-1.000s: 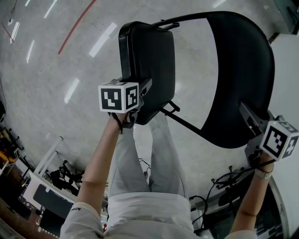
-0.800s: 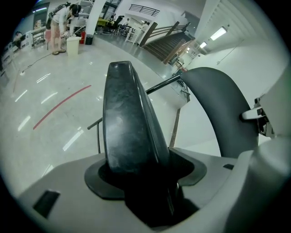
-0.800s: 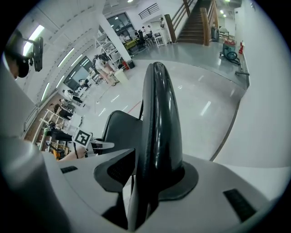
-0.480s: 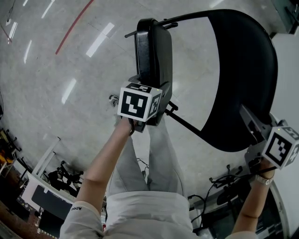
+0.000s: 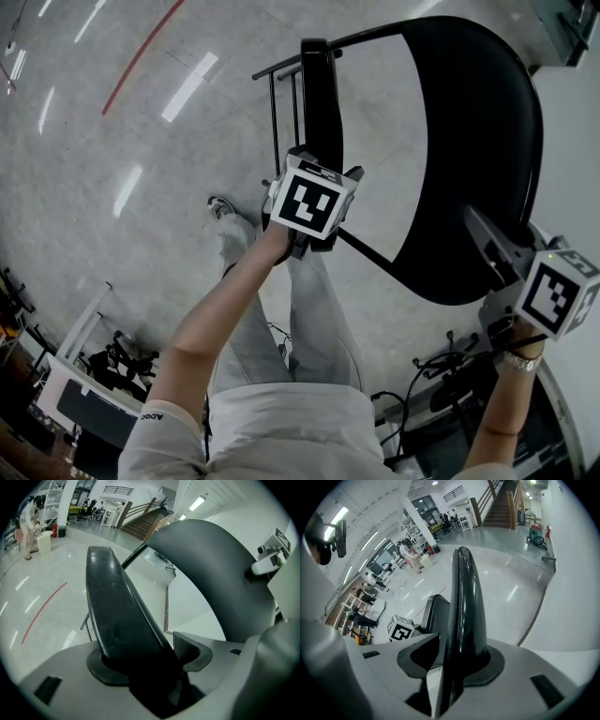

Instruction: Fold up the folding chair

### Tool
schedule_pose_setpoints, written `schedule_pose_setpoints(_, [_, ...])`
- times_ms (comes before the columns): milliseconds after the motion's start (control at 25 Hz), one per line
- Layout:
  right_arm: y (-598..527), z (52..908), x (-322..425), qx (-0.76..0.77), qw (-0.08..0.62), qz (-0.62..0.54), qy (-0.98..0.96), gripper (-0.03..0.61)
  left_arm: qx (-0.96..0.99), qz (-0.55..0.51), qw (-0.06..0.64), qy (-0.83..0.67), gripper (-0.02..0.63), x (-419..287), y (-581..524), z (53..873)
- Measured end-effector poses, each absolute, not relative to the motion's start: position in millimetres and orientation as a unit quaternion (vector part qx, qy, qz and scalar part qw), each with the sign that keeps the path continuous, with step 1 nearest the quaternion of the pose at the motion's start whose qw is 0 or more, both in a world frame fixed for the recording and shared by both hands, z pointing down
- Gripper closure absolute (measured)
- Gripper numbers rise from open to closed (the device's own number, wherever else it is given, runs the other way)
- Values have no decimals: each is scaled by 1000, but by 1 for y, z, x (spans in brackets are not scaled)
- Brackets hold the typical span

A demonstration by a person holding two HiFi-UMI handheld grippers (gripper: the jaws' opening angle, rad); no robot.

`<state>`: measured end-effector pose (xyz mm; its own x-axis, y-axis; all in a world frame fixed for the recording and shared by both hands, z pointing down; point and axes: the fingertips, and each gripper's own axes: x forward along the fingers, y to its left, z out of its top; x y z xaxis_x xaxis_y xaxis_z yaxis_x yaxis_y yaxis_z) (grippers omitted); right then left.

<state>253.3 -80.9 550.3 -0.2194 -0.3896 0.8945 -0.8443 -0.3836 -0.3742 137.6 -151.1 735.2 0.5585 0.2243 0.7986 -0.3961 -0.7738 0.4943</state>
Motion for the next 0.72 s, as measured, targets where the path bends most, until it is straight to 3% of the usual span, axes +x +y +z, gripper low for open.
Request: schedule_pose_setpoints(720, [-74, 546, 268, 606, 223, 573, -505, 420, 823, 484, 294, -44, 311, 189, -123, 740])
